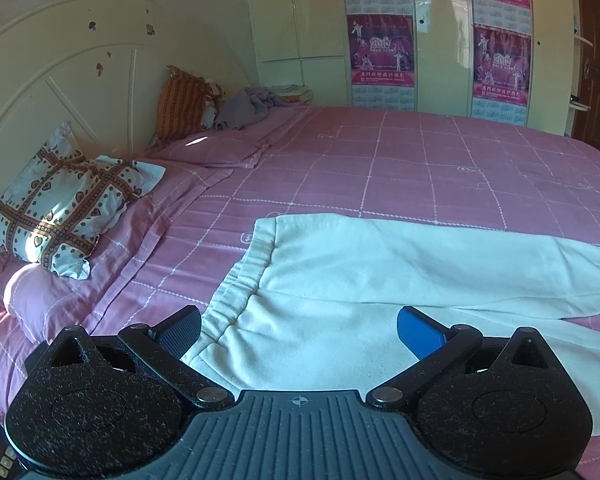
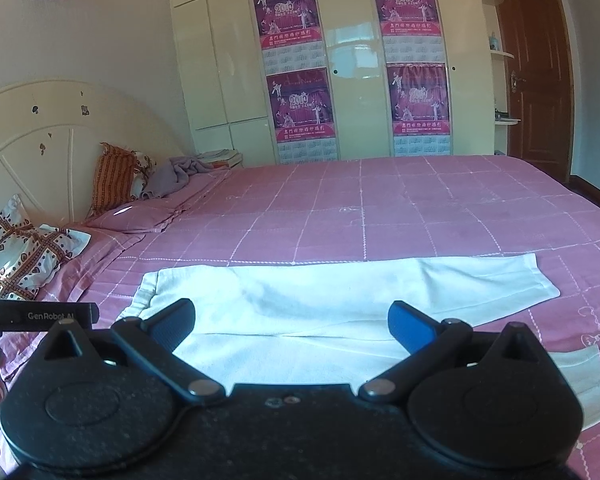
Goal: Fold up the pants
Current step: 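Move both grippers toward the waistband of the white sweatpants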
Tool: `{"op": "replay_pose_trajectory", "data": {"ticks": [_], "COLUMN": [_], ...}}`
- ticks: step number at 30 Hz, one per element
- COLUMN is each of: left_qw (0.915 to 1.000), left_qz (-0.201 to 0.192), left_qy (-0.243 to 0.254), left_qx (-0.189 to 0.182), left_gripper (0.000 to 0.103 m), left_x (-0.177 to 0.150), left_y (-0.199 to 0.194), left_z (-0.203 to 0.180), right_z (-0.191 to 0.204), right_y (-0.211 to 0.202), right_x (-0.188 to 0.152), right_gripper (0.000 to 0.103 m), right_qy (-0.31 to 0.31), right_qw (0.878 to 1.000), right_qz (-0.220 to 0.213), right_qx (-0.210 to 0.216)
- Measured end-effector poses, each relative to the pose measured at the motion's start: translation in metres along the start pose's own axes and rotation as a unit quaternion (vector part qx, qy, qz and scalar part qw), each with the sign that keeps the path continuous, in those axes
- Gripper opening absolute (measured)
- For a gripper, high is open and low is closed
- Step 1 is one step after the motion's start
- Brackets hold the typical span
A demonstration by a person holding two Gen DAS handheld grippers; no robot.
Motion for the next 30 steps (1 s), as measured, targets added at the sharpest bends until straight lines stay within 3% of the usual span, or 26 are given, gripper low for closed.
{"op": "replay_pose_trajectory", "data": {"ticks": [12,30], "left_qw": [0.9994,0.9965], "left_qz": [0.026,0.067], "left_qy": [0.003,0.001], "left_qx": [0.021,0.05], "left_gripper": [0.103,0.103], "left_x": [0.027,0.073], "left_y": [0.055,0.156], "left_z": [0.003,0.018], "right_z": [0.005,0.025], "right_y": [0.047,0.141], "right_x": [0.009,0.034], "right_gripper": [0.103,0.103], "right_qy": [-0.004,-0.061], "right_qw": [1.0,0.996], "right_qz": [0.03,0.056], "right_qx": [0.005,0.017]}}
Point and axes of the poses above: each gripper's, at about its wrist camera, not at the fingertips, and y roughly the way its jaws point, z to its left, x to its top, the point moved 8 cm from there along y, roughly the way its jaws point, and after that the axes turned 14 degrees about z, right-handed, at the moved point
